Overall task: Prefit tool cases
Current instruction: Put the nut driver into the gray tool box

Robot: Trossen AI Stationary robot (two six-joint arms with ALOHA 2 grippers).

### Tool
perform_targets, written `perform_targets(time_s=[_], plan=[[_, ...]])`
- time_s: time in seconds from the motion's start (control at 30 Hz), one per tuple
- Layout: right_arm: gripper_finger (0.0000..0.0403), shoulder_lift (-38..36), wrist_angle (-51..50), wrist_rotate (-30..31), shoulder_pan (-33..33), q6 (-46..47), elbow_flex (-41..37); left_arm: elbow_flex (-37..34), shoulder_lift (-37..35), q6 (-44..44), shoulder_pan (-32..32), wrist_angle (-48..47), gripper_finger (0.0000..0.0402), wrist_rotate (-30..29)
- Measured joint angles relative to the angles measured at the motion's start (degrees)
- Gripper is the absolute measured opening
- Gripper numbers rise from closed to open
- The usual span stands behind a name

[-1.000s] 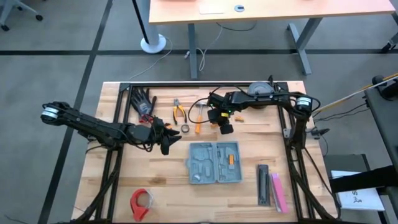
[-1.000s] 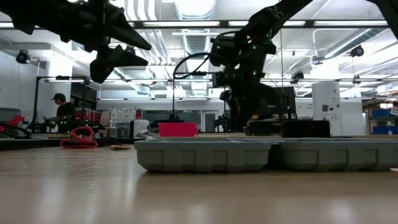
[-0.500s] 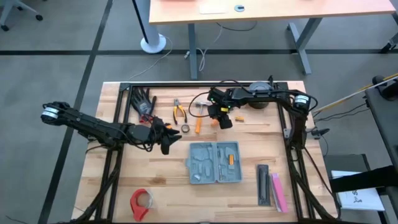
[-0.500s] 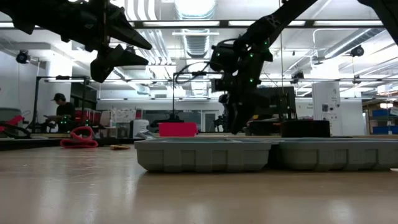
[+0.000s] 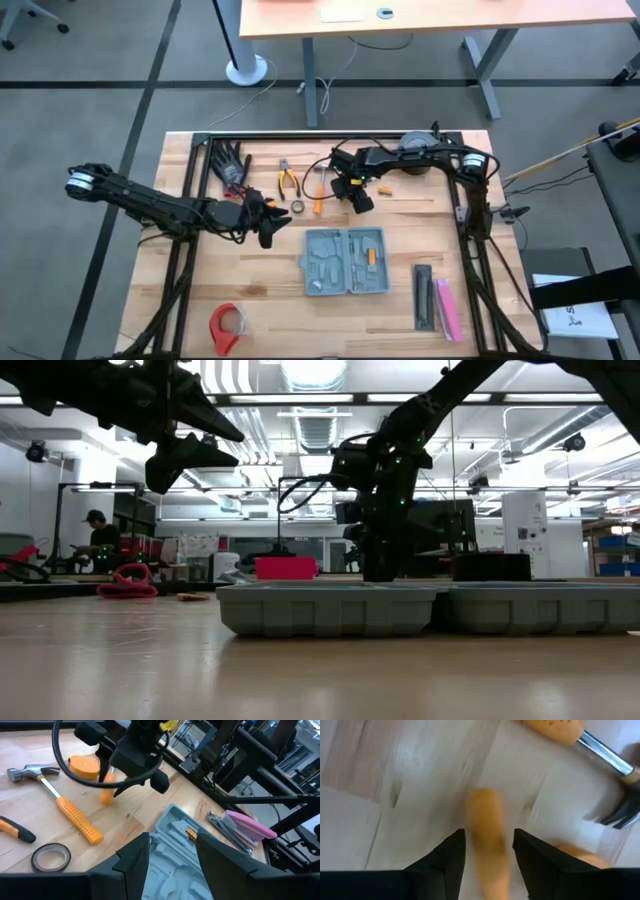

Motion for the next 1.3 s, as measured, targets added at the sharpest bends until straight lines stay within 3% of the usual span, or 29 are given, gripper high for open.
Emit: perform_targets(time_s=[0.3, 1.1, 1.3], plan=[[0.0135, 0.2, -2.3, -0.1, 0.2, -5.4, 0.0, 0.0, 0.0, -0.2, 0.0, -0.5, 0.0168, 0.5], [0.0003, -0.4, -3.2, 0.0, 1.7, -4.4, 1.3, 0.0, 0.0, -0.2, 0.0, -0.4, 0.0168, 2.0], [0.0042, -0.4, -5.4, -0.5, 1.5, -2.2, 2.5, 0.0, 0.0, -0.2, 0.0, -0.4, 0.0168, 2.9]])
